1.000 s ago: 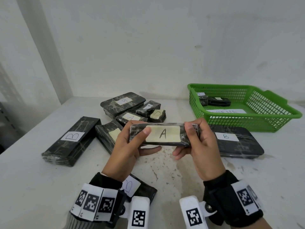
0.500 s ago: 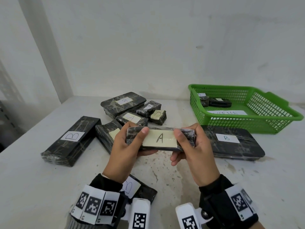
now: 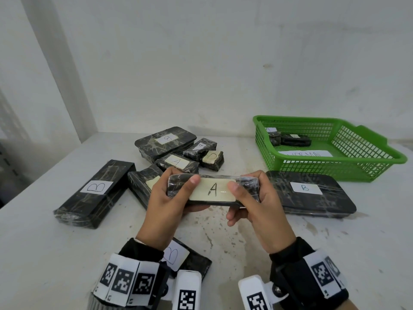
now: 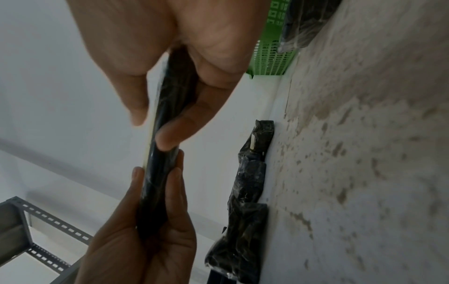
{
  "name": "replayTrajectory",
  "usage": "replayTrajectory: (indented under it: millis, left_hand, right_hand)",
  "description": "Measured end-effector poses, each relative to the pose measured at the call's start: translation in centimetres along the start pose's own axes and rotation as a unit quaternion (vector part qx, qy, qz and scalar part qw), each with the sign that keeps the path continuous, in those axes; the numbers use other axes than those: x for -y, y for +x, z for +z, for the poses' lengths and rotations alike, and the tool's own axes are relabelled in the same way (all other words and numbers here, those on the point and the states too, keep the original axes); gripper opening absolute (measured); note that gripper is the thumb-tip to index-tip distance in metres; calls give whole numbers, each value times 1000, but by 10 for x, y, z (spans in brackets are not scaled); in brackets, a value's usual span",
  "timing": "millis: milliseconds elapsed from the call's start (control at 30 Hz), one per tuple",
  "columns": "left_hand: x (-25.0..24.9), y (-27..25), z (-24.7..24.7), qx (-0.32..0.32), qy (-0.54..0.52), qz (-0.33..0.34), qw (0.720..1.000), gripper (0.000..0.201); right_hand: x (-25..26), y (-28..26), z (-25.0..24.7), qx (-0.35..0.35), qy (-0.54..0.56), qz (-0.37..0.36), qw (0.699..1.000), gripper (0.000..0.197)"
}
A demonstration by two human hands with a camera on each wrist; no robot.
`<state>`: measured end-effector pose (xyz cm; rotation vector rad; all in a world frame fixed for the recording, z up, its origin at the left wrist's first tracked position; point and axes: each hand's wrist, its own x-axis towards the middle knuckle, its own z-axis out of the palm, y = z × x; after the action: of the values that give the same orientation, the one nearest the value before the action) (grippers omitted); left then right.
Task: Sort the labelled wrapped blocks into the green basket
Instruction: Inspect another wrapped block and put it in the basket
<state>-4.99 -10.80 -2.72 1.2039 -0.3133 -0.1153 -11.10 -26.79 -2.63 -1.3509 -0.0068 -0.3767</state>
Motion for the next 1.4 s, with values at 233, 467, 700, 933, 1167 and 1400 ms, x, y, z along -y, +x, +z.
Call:
replayTrajectory:
  millis: [233, 467, 700, 933, 1167, 1400]
  left_hand:
    - [-3, 2, -4, 39, -83, -68, 993, 26]
    - [0, 4, -4, 3, -78, -38, 996, 34]
    - [-1, 4, -8, 50, -104, -47, 992, 33]
    - [-2, 6, -12, 68, -117, -44, 990, 34]
    - [0, 7, -12, 83, -105, -40, 990, 40]
    - [1, 10, -14, 56, -145, -51, 986, 61]
  right_hand:
    - [-2, 4, -8, 16, -23, -8, 1000, 23]
    - [4, 8, -14, 74, 96, 47, 992, 33]
    - [-1, 11, -19, 46, 92, 41, 994, 33]
    - [1, 11, -19, 65, 109, 36, 991, 35]
    - [0, 12, -20, 65, 118, 49, 990, 35]
    - [-2, 11, -16, 50, 110, 41, 992, 41]
